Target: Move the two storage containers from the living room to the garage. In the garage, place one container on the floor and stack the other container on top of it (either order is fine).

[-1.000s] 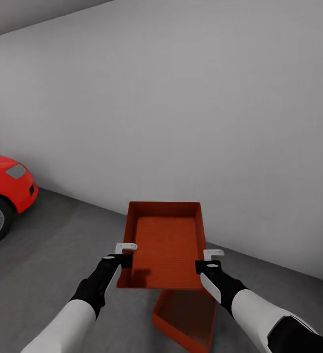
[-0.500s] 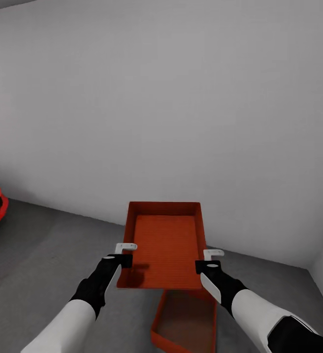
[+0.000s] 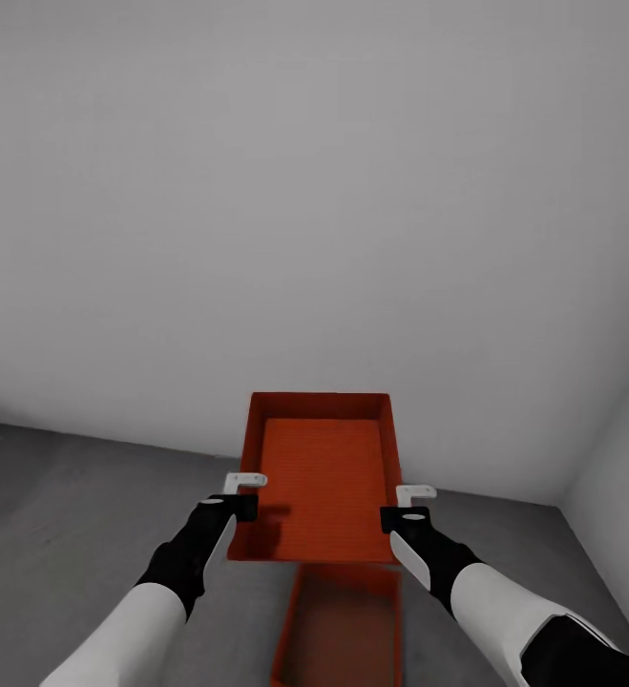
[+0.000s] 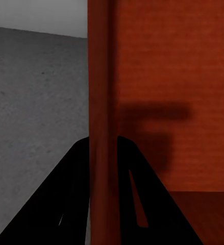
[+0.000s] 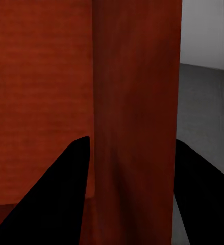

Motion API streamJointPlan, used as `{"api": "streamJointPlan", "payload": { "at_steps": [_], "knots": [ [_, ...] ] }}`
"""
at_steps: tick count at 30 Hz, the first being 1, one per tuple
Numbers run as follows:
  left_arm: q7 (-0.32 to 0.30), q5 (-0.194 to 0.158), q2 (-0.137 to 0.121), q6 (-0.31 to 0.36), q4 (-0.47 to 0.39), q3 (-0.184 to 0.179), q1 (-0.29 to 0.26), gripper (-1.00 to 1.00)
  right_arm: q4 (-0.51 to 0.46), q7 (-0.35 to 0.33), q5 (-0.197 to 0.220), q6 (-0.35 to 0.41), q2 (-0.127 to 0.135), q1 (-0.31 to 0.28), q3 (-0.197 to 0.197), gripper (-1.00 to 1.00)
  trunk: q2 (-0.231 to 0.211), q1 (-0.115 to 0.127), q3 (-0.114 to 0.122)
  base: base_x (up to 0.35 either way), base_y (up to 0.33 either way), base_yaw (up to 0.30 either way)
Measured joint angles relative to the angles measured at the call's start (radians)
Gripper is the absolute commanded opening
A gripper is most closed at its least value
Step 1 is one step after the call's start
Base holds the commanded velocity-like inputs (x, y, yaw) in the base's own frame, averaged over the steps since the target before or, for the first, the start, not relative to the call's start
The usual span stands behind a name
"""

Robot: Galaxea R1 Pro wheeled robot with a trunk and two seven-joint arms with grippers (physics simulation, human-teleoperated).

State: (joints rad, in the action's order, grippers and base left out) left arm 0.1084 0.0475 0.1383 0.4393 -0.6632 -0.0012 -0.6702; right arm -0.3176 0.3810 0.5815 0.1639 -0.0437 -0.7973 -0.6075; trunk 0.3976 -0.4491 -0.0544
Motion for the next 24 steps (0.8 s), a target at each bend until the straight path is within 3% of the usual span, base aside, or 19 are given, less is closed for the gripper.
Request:
{"api": "streamJointPlan", "payload": {
  "at_steps": [24],
  "knots": [
    [0.001, 0.001, 0.001, 0.001, 0.000, 0.000, 0.000, -1.00, 0.000, 0.000, 0.005, 0.000, 0.001, 0.000, -0.003, -1.00, 0.000, 0.000, 0.000, 0.027, 0.000, -0.243]
  ]
}}
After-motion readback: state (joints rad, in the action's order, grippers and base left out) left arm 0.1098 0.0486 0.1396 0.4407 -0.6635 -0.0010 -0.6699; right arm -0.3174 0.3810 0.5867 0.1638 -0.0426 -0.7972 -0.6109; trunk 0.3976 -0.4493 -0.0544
